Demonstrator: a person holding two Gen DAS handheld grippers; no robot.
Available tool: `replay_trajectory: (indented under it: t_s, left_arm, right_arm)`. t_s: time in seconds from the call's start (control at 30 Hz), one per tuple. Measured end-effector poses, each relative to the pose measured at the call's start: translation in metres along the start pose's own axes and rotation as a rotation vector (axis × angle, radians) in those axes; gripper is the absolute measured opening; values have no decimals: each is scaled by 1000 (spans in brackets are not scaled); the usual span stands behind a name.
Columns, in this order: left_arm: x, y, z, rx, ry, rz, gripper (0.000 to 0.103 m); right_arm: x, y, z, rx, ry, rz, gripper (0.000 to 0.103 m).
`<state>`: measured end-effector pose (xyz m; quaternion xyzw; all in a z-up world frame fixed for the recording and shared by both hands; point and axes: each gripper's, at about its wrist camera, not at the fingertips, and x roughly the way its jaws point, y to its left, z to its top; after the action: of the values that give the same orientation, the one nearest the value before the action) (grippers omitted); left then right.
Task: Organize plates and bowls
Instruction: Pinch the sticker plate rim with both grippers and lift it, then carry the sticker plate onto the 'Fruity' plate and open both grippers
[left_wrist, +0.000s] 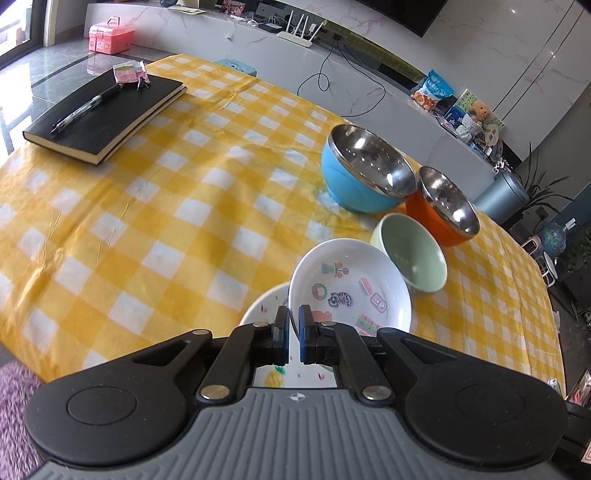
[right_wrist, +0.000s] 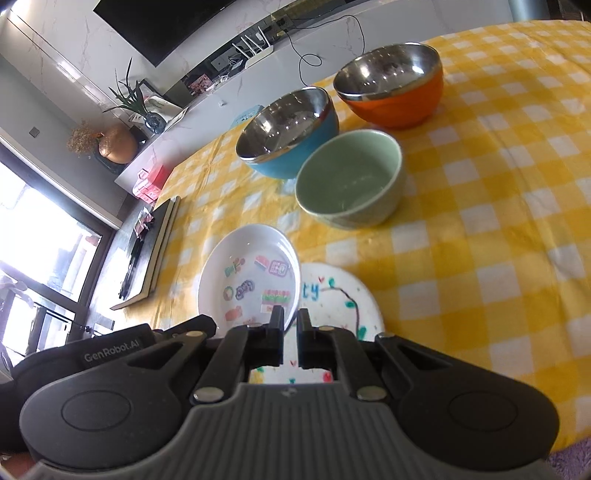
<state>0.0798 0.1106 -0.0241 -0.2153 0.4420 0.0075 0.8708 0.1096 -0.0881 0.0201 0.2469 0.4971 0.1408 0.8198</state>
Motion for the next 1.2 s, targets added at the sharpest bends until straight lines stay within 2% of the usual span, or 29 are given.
replay_trajectory:
  t_s: [0.47,0.97,1.2]
  left_arm:
    - [0,-2,-35,-27,52,0,5]
    - [9,11,-36,-75,56,11,5]
    - [13,11,-37,-59,44,27,5]
  right_arm:
    - [-12,-28,-19,67,65,11,3]
    - [3,-34,-19,122,101,39,3]
    - [7,-33,-20,112,98,35,3]
